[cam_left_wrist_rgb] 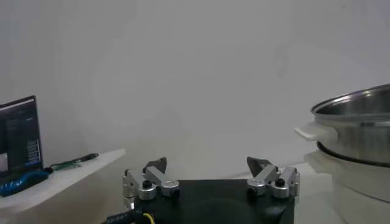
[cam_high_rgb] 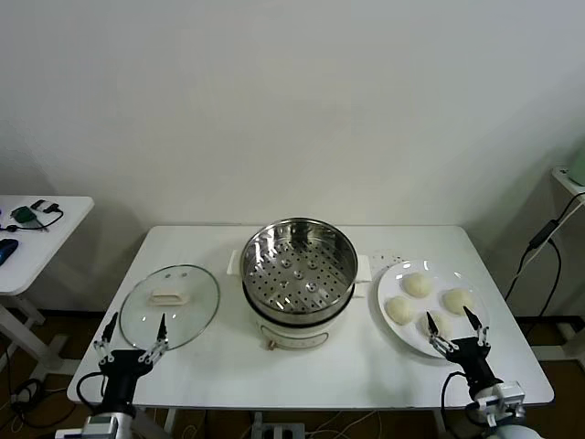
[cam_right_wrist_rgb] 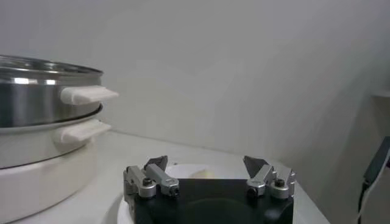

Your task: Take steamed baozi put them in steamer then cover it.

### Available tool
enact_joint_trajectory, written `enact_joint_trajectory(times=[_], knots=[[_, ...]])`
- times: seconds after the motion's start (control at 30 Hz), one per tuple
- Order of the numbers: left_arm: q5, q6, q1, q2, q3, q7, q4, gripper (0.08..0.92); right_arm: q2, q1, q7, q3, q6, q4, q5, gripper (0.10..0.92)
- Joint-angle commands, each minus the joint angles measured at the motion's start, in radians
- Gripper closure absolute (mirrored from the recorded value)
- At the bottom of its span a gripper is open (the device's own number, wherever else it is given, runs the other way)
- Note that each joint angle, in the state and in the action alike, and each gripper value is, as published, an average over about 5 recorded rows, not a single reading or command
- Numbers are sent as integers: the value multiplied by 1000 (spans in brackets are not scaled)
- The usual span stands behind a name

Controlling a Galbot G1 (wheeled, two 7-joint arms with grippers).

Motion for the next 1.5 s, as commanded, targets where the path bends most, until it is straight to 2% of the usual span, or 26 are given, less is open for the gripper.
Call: enact_joint_trajectory(times=[0.03, 0.17, 0.3, 0.47, 0.67, 0.87, 1.17, 1.5], knots=[[1, 11, 0, 16, -2, -11, -13, 177, -160, 69, -113, -14, -123, -10, 0, 203], [4, 16, 0, 28, 0, -12, -25, 177, -412, 189, -293, -130, -174, -102, -27, 203], [19, 14, 5, 26, 12, -12, -31, 177, -641, 433, -460, -398, -172, -247, -69, 203], [26, 17, 0, 18, 13, -12, -29, 177, -724, 857, -625, -807, -133, -416, -124, 203], [19, 31, -13, 19, 1, -13, -22, 177, -669, 1373, -760, -1310, -71, -586, -244, 203], [15, 41, -22, 19, -3, -15, -18, 177, -544, 1619, -798, -1599, -53, -726, -287, 203], [8, 43, -25, 22, -19, -18, -13, 177, -315, 1632, -805, -1645, -37, -937, -333, 203], [1, 49, -22, 23, -37, -19, -12, 177, -192, 1550, -792, -1598, -13, -1049, -353, 203]])
